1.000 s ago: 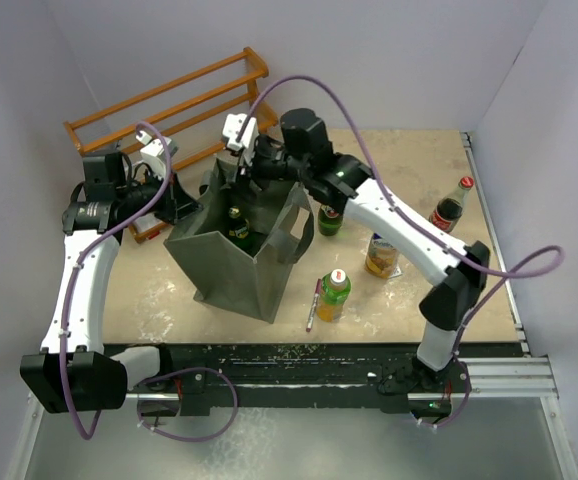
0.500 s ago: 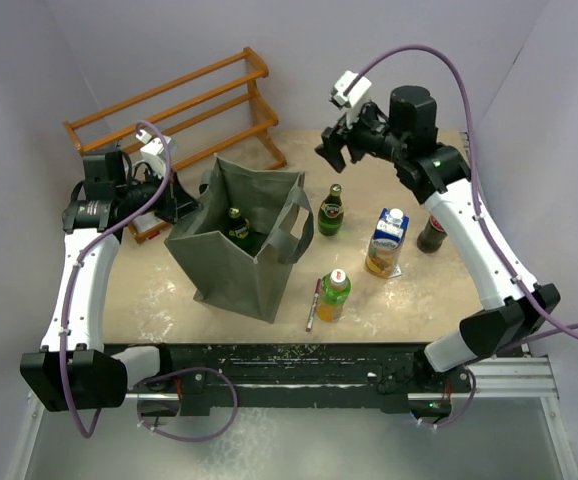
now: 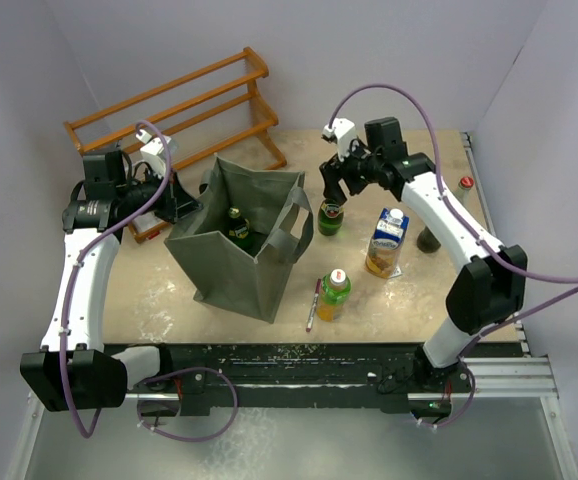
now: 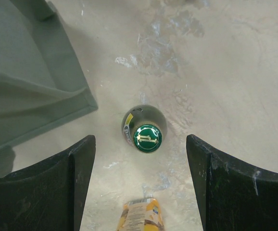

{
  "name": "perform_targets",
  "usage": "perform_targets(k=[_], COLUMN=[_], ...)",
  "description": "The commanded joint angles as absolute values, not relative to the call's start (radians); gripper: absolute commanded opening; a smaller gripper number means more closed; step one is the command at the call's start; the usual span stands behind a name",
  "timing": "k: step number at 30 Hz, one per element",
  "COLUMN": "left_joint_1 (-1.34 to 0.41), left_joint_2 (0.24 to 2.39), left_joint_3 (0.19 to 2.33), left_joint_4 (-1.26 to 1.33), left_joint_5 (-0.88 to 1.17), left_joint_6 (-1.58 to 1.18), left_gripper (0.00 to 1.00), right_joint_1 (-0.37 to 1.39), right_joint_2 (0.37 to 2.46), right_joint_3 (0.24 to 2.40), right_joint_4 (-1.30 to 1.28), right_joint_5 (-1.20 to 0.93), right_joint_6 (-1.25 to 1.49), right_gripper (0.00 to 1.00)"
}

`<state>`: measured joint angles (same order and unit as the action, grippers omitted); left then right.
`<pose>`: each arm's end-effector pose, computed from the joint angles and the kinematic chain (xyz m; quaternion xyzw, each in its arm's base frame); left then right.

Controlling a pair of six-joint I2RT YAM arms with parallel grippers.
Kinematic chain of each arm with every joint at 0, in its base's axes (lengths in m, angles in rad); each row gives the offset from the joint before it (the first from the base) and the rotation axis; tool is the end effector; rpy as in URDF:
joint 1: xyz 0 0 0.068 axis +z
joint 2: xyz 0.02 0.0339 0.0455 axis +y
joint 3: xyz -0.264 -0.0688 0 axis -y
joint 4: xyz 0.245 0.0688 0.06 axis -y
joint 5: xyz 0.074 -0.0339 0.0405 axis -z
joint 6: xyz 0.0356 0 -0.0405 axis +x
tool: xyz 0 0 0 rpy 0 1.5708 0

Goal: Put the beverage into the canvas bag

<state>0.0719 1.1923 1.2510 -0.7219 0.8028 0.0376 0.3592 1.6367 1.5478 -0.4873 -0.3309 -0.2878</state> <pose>0.2425 -0.0082 0.3723 0.1571 0.8302 -0.3286 0.4221 0.3489 0.1434 0.3563 -0.3501 0.7969 0.1614 0.4651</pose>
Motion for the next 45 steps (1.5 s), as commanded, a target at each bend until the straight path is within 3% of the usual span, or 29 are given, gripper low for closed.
perform_targets(k=[1, 7, 15, 23, 31, 39, 45], left_joint_1=[0.078, 0.079, 0.078, 0.078, 0.078, 0.078, 0.078], left_joint_2=[1.195, 1.195, 1.194, 1.195, 1.194, 1.199, 1.211], left_joint_3=[1.281, 1.282, 1.282, 1.276, 1.272, 1.273, 1.284], left_joint_4=[-0.712, -0.715, -0.718, -0.716, -0.712, -0.710, -0.712], left_joint_5=[0.801, 0.798, 0.792, 0.793, 0.794, 0.793, 0.791], left_joint_6=[0.038, 0.041, 0.049, 0.049, 0.049, 0.048, 0.050], left_gripper=[0.00, 0.00, 0.00, 0.00, 0.00, 0.00, 0.00], right_joint_1=[0.353, 0.353, 0.353, 0.353, 0.351, 0.351, 0.351], right_joint_2=[1.674, 1.757, 1.787, 1.786, 1.779, 1.761, 1.706], right_joint_3=[1.553, 1.587, 1.600, 1.619, 1.633, 1.645, 1.732], right_joint_4=[-0.497, -0.510, -0.509, -0.497, -0.501, -0.512, -0.529], right_joint_5=[-0.322, -0.326, -0.320, -0.286, -0.279, -0.305, -0.301], right_joint_6=[-0.280, -0.289, -0.291, -0.292, -0.299, -0.302, -0.305], right_gripper=[0.77, 0.73, 0.54, 0.59, 0.53, 0.30, 0.03])
